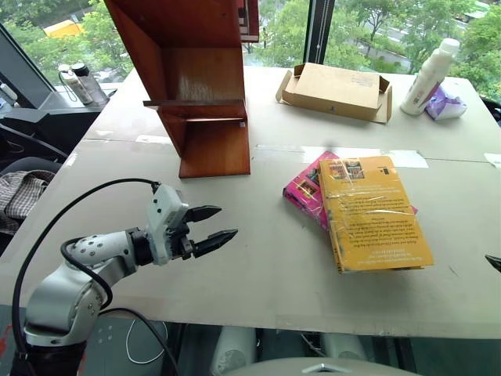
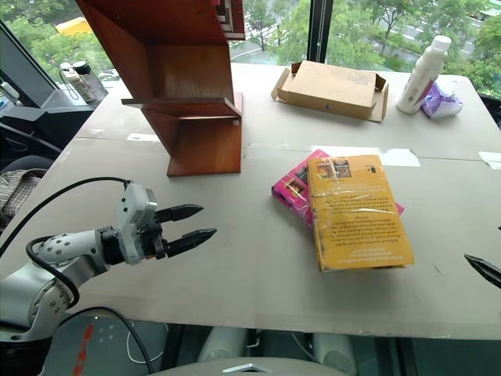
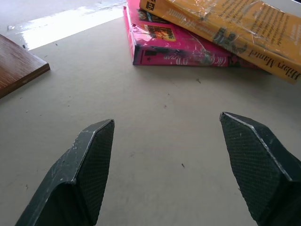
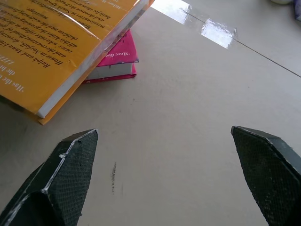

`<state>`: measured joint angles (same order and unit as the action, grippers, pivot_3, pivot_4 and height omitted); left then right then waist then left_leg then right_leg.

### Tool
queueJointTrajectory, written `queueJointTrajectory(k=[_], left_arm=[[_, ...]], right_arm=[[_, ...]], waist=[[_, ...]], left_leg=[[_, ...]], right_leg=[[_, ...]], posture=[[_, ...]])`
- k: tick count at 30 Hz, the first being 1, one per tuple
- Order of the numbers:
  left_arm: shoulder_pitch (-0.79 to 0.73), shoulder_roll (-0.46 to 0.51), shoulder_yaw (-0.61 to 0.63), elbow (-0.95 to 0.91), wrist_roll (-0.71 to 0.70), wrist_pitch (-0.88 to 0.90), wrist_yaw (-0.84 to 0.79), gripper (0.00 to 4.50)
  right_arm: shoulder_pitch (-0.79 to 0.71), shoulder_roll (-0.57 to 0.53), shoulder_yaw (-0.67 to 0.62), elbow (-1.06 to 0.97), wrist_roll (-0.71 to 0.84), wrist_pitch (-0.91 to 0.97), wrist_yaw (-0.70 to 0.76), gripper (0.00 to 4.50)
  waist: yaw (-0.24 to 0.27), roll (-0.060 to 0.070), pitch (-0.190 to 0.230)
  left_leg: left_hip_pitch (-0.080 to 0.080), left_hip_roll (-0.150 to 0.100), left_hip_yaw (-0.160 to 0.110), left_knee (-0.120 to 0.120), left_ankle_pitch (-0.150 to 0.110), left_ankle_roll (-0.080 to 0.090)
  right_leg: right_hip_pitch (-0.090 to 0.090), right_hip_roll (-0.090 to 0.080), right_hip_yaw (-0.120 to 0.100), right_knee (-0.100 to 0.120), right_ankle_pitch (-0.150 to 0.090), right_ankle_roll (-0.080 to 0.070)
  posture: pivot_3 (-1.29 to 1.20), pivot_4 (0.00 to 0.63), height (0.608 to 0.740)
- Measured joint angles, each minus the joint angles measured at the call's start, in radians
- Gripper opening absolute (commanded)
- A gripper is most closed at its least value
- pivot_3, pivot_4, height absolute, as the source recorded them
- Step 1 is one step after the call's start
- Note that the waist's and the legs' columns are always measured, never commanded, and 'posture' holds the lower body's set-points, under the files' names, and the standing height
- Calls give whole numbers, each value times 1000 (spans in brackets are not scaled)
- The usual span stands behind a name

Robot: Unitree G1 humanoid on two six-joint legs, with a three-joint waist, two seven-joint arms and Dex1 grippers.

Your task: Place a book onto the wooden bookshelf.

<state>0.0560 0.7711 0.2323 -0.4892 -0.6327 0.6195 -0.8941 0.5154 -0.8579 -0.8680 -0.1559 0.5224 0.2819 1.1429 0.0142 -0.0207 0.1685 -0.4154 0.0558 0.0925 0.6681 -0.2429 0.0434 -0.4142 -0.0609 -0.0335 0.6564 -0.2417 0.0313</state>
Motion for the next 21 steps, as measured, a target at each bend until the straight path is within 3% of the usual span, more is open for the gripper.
queueJointTrajectory(k=[3, 6, 9, 10, 11, 15, 17, 18, 20, 21], left_arm=[[-9, 3, -1, 3, -2, 3, -6, 3668], [-119, -10, -21, 16, -19, -6, -14, 3668], [-132, -9, -41, 13, -19, -24, -33, 3668], [-136, -9, -54, 13, -19, -27, -46, 3720], [-139, -9, -56, 13, -20, -27, -51, 3720], [-212, 10, -84, -12, -66, -29, -120, 3720], [-237, 11, -90, -19, -84, -28, -137, 3720], [-259, 11, -97, -30, -99, -26, -145, 3720], [-269, 10, -109, -43, -101, -26, -146, 3720], [-273, 8, -118, -44, -101, -26, -144, 3720]], right_arm=[[-17, -1, 4, -3, -6, 10, -17, 4500], [-136, -31, 71, -99, -7, 151, -170, 4500], [-184, -70, 71, -175, -6, 230, -244, 4500], [-208, -103, 71, -209, 8, 292, -265, 4099], [-221, -117, 72, -218, 25, 328, -269, 4099], [-363, -247, 177, -278, 129, 577, -322, 2425], [-415, -271, 252, -298, 130, 628, -361, 1921], [-456, -293, 337, -304, 119, 670, -395, 1369], [-481, -306, 399, -302, 100, 692, -418, 813], [-503, -312, 433, -300, 87, 699, -430, 230]], waist=[[0, 0, 0], [-4, 2, 0], [-1, 5, -2], [0, 5, -2], [0, 4, -1], [1, 3, -1], [0, 3, -1], [1, 3, -1], [1, 3, -1], [0, 3, -1]], left_leg=[[0, 0, 0, 0, 0, 0], [1, 0, 2, 1, 0, 0], [1, 0, 2, 1, 0, 0], [0, 0, 1, 0, 0, 0], [0, 0, 1, 0, 0, 0], [-1, 0, 0, 0, 0, 0], [-1, 0, 0, 0, 0, 0], [-1, 0, 0, 0, 0, 0], [-2, -1, 0, 0, 0, 0], [-2, -1, 1, 0, 0, 0]], right_leg=[[0, 0, 0, 0, 0, 0], [-1, 0, 1, 2, 0, 0], [-1, 5, 1, 2, 1, -2], [-1, 6, 1, 2, 2, -3], [-1, 6, 1, 2, 2, -3], [-1, 7, 1, 1, 2, -3], [-1, 7, 1, 0, 2, -3], [-1, 7, 1, 0, 2, -3], [-1, 7, 1, 0, 2, -3], [-1, 7, 1, 0, 2, -3]], posture=[[0, 150, 733], [0, 150, 733], [0, 150, 733], [0, 150, 733], [0, 150, 733], [0, 150, 733], [0, 150, 733], [0, 150, 733], [0, 150, 733], [0, 150, 733]])
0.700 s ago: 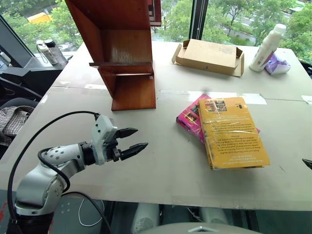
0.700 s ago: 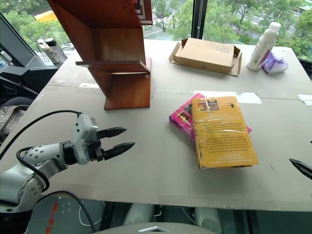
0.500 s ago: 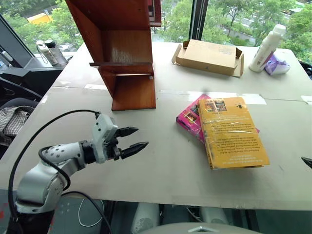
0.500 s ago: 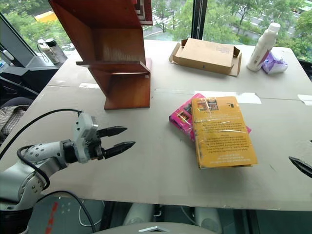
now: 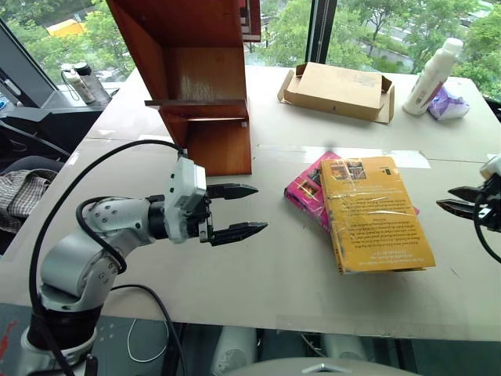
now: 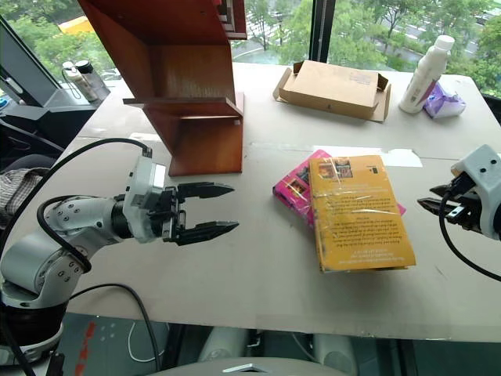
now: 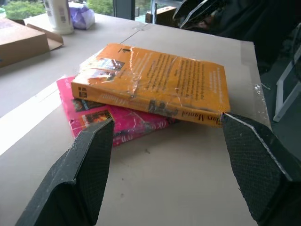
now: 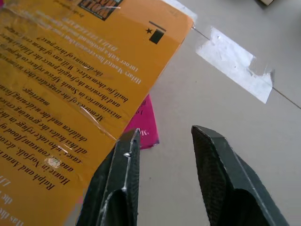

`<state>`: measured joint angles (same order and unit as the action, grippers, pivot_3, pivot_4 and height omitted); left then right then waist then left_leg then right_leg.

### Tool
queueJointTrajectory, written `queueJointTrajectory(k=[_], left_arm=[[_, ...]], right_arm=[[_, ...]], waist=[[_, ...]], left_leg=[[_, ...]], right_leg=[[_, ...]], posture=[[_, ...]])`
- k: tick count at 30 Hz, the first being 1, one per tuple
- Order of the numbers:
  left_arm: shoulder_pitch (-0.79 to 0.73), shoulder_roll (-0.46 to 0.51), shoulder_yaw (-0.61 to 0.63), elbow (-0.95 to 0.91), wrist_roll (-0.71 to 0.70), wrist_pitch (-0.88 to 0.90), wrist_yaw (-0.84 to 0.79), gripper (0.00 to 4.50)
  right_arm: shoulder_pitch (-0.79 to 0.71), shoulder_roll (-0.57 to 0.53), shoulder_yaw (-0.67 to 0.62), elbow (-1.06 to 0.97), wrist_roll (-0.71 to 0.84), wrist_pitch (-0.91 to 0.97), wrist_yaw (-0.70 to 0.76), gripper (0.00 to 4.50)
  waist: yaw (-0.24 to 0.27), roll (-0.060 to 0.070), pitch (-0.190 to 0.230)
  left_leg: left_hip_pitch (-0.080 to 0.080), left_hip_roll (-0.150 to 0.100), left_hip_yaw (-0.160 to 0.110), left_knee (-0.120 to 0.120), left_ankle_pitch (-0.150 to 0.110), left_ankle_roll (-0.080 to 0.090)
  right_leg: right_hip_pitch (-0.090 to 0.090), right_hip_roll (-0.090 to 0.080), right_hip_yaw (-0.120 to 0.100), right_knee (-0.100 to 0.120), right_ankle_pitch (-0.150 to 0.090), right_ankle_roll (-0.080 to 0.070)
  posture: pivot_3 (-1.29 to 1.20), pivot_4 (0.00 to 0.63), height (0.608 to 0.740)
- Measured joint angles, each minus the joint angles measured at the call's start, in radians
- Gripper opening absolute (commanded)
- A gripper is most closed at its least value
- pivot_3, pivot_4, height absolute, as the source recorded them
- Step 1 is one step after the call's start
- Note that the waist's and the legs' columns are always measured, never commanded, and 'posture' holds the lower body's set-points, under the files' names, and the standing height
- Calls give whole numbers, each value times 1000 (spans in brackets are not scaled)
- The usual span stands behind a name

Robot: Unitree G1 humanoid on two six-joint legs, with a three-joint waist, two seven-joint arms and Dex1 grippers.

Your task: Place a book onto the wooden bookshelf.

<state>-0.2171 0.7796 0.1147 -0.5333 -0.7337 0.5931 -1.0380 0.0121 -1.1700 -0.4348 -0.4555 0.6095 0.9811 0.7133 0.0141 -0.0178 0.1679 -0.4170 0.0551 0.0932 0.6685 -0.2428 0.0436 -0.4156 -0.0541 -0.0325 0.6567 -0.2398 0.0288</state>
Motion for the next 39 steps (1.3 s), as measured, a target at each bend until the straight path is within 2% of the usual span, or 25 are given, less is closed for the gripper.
queueJointTrajectory(k=[1, 10, 17, 30, 34, 37, 39], left_arm=[[1, -2, -4, -5, -1, 1, 6, 3720], [66, -44, -7, -90, -16, 11, 113, 3720], [147, -27, -3, -126, -14, 9, 128, 3720], [220, -21, 15, -123, 3, -19, 129, 3720], [257, -20, 29, -122, 6, -12, 153, 3720], [287, -21, 34, -122, 1, 22, 192, 3720], [302, -24, 37, -121, -38, 82, 229, 3720]], right_arm=[[-28, -5, 39, 3, -14, 4, -8, 65], [-148, -21, 271, 11, -89, 43, -20, 65], [-245, -17, 393, 20, -147, 84, -32, 65], [-404, 156, 567, -21, -196, 151, -90, 65], [-422, 186, 591, 0, -217, 142, -91, 65], [-394, 165, 583, 6, -236, 96, -78, 65], [-292, 103, 498, 5, -239, 3, -13, 582]], waist=[[-1, 0, 0], [-2, -1, 0], [-2, -1, 0], [-3, -1, 0], [-1, 0, 0], [1, -1, 0], [5, -1, 1]], left_leg=[[0, 0, 0, 0, 0, 0], [0, 0, 0, 0, 0, 0], [1, 1, 0, 0, 0, 0], [0, 1, 0, 0, 0, 0], [0, 1, 1, 0, 0, 0], [0, 1, 1, 0, 0, 0], [-1, 0, 0, 0, 0, 0]], right_leg=[[0, 0, 0, 0, 0, 0], [0, 1, 0, 0, -1, 2], [-1, 1, 0, 1, -1, 2], [-1, 1, 0, 1, 0, 0], [-1, 0, 0, 1, 0, 0], [-1, 0, 0, 1, 0, 0], [-1, -1, -1, 0, 0, 0]], posture=[[0, 150, 733], [0, 150, 733], [0, 150, 733], [0, 150, 733], [0, 150, 733], [0, 150, 733], [0, 150, 733]])
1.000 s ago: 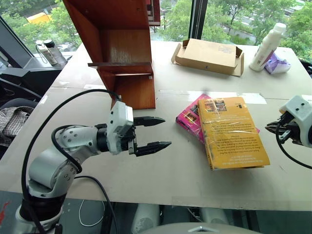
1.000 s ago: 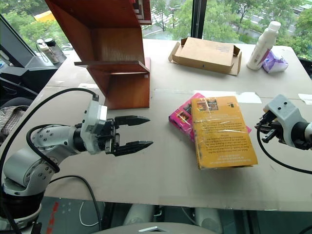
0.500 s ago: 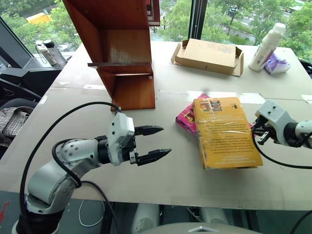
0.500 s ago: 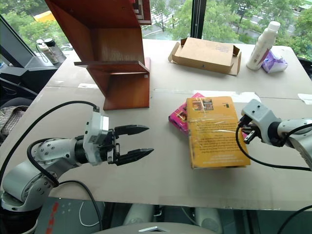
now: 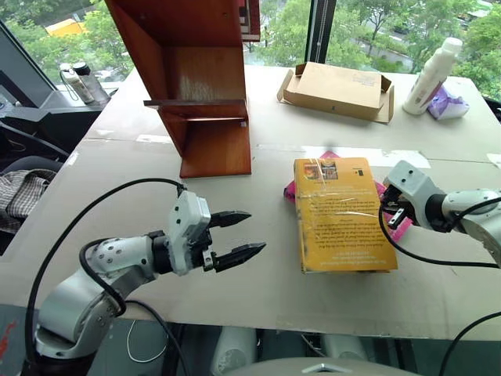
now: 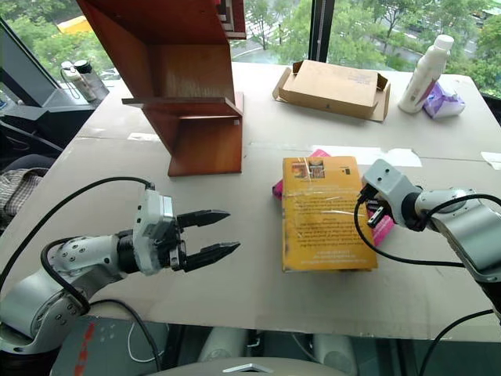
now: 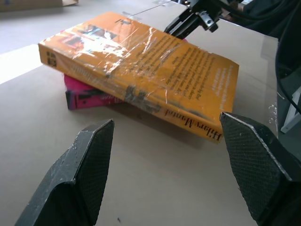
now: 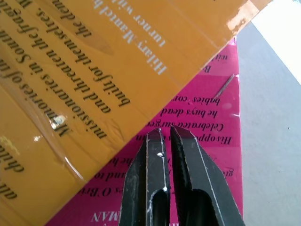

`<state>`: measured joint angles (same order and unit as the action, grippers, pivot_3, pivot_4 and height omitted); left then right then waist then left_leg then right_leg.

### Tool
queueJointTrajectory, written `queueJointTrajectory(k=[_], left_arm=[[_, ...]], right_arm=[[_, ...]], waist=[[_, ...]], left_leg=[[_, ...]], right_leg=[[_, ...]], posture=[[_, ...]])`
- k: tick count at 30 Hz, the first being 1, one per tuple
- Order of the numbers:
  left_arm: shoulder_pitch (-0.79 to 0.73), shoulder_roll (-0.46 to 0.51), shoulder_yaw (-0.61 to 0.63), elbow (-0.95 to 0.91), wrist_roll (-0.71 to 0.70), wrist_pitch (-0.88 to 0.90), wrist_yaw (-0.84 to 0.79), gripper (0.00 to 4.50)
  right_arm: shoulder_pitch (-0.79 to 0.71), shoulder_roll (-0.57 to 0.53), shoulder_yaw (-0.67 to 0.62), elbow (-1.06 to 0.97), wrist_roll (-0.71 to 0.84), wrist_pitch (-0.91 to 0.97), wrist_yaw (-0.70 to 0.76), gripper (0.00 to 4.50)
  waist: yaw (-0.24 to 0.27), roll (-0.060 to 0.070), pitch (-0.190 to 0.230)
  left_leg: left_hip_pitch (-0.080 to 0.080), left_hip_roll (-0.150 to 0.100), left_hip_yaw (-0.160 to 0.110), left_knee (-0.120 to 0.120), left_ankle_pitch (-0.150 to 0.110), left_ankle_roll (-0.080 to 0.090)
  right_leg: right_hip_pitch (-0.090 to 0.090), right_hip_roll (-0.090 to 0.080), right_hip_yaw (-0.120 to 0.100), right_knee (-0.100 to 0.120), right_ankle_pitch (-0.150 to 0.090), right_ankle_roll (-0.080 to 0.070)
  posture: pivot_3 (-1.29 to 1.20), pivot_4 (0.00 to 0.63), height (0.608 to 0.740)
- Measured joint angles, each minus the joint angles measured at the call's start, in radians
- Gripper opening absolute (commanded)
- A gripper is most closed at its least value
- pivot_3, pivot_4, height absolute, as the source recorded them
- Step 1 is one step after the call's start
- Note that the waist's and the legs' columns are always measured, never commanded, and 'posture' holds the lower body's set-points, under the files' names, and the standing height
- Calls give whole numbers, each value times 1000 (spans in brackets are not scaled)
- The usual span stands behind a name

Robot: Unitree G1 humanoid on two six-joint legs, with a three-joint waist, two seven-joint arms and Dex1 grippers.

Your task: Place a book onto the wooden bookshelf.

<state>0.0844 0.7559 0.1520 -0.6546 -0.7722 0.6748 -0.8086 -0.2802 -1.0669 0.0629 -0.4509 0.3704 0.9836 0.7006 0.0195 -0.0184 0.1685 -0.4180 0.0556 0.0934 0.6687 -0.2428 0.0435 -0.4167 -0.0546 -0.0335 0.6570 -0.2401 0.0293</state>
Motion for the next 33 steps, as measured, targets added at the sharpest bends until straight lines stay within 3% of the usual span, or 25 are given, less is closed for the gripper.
queueJointTrajectory(k=[1, 3, 4, 7, 8, 10, 11, 14, 19, 23, 33], left_arm=[[1, 0, 3, 2, -10, 18, 10, 3720], [-19, -2, 4, 17, -64, 77, 36, 3720], [-28, -3, 4, 22, -78, 92, 42, 3720], [-64, -9, 3, 62, -139, 162, 72, 3720], [-86, -11, -2, 77, -156, 181, 75, 3720], [-172, -16, -7, 185, -234, 299, 99, 3720], [-185, -15, -7, 206, -250, 326, 107, 3720], [-296, -37, -8, 336, -337, 470, 162, 3720], [-440, -129, -19, 487, -403, 602, 230, 3720], [-494, -171, -66, 551, -388, 637, 237, 3720], [-575, -190, -122, 604, -315, 649, 176, 3720]], right_arm=[[27, -17, -31, 1, 1, -15, 18, 727], [124, -57, -161, -6, 8, -57, 72, 1444], [152, -61, -194, -8, 9, -63, 83, 2072], [255, -60, -341, -22, 14, -101, 143, 2879], [307, -46, -400, -37, 27, -126, 178, 3293], [481, 106, -691, -136, 153, -217, 353, 4032], [505, 121, -734, -141, 169, -222, 373, 4473], [628, 195, -934, -154, 264, -227, 461, 4473], [668, 223, -1022, -149, 351, -263, 517, 4473], [627, 200, -961, -64, 336, -338, 530, 4473], [362, 48, -742, 121, 366, -402, 594, 4473]], waist=[[-1, 0, 0], [-4, 0, 0], [-3, 0, 0], [-10, 0, 0], [-7, 0, 0], [-3, 0, -1], [-3, 0, -1], [-2, -1, 0], [-10, -2, -1], [-12, -2, -1], [-5, -2, 0]], left_leg=[[0, 0, 0, 0, 0, 0], [0, 0, 0, 0, 0, 0], [1, 0, 0, 0, 0, 0], [2, 0, 0, 0, 0, 0], [3, 0, -1, 0, 0, 0], [2, 0, -5, 0, 0, 0], [2, 0, -5, 0, 0, 0], [3, 0, -5, 1, 0, 0], [4, -1, -5, 2, 0, 0], [4, -1, -5, 2, 0, 0], [2, -2, -6, 1, 0, 0]], right_leg=[[0, 0, 0, 0, 0, 0], [0, 0, 0, 0, 0, 1], [1, 0, 0, 0, -1, 2], [1, 1, 1, 1, -2, 3], [1, 1, 0, 2, -2, 4], [3, 3, -3, 2, -1, 6], [3, 2, -3, 1, -1, 6], [5, 1, -4, 1, -2, 5], [5, 2, -2, 2, -2, 4], [5, 3, -1, 2, -1, 2], [5, 2, -2, 1, 1, 1]], posture=[[0, 150, 733], [0, 150, 733], [0, 150, 733], [0, 150, 733], [0, 150, 733], [0, 150, 733], [0, 150, 733], [0, 150, 733], [0, 150, 733], [0, 150, 733], [0, 150, 733]])
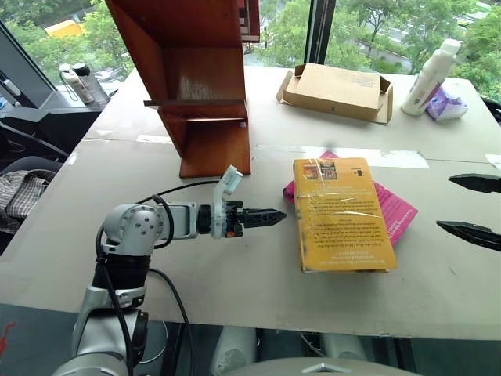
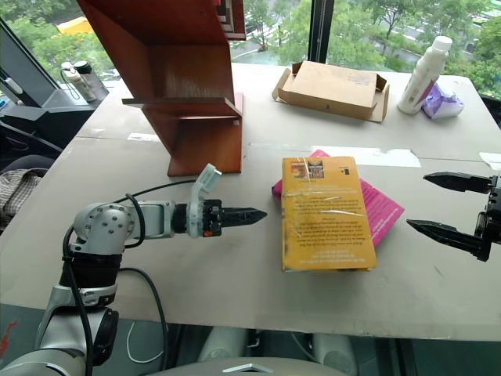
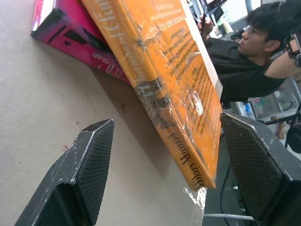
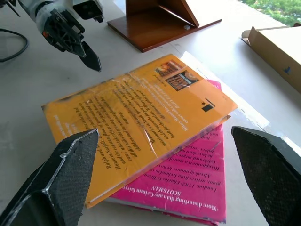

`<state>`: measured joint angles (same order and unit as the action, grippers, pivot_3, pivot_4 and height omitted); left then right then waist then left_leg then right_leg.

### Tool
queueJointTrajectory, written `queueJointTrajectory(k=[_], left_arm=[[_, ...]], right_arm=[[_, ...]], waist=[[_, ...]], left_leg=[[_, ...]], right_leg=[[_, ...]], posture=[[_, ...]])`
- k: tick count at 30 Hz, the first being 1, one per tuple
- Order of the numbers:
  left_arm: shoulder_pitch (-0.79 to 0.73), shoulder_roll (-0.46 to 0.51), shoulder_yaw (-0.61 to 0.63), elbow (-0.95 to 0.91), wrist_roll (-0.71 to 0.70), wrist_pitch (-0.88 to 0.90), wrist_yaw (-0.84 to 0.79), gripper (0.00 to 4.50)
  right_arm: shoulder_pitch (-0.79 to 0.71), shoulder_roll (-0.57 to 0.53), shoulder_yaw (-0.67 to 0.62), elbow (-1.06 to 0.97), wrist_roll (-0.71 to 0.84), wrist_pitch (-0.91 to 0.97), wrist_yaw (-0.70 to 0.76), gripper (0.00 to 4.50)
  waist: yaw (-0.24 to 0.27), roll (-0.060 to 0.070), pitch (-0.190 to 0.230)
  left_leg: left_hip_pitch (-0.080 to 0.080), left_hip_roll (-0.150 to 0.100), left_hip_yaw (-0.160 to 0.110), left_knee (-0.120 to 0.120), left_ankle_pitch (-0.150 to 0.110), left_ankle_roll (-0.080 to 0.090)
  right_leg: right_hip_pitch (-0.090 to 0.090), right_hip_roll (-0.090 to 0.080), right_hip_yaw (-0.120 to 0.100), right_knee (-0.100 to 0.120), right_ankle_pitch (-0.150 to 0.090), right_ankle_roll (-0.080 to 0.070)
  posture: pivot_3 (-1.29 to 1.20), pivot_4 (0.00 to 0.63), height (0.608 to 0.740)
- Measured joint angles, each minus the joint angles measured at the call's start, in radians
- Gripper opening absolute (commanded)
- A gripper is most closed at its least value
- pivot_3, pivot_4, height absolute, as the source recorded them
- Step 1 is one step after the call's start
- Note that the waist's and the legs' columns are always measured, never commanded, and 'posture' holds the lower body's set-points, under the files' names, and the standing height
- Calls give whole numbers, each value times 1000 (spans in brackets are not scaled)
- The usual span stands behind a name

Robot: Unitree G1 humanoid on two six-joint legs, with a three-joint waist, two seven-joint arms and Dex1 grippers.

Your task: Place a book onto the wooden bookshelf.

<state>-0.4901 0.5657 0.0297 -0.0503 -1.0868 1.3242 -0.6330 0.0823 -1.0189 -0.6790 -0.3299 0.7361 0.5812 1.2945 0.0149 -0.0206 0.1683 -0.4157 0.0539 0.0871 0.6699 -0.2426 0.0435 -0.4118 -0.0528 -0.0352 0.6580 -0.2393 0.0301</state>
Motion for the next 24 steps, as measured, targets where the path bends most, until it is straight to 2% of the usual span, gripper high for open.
queueJointTrajectory(k=[6, 12, 19, 24], left_arm=[[-35, -54, 55, 62, -18, 78, 41, 3720], [-98, -176, 100, 177, -31, 153, 98, 3720], [-130, -257, 50, 278, 39, 129, 68, 3720], [-156, -301, -41, 378, 141, 56, -30, 3720]], right_arm=[[-112, -65, 52, 93, 33, -11, 96, 4473], [-172, -76, 88, 134, 43, -41, 149, 4473], [-113, -72, 59, 120, 49, -38, 148, 4473], [-5, -41, -32, 62, 58, -30, 142, 4473]], waist=[[-1, 0, 0], [-1, 0, 0], [0, 0, 0], [0, 0, 0]], left_leg=[[0, 0, 0, 0, 0, 0], [0, -1, 0, 0, 0, 0], [0, -2, 0, 1, 0, 0], [0, -5, -1, 0, 0, 0]], right_leg=[[0, -1, -1, 1, 0, 1], [0, -1, -1, 1, 2, 3], [0, -1, -1, 1, 2, 3], [0, -1, -2, 1, 2, 3]], posture=[[0, 150, 733], [0, 150, 733], [0, 150, 733], [0, 150, 733]])
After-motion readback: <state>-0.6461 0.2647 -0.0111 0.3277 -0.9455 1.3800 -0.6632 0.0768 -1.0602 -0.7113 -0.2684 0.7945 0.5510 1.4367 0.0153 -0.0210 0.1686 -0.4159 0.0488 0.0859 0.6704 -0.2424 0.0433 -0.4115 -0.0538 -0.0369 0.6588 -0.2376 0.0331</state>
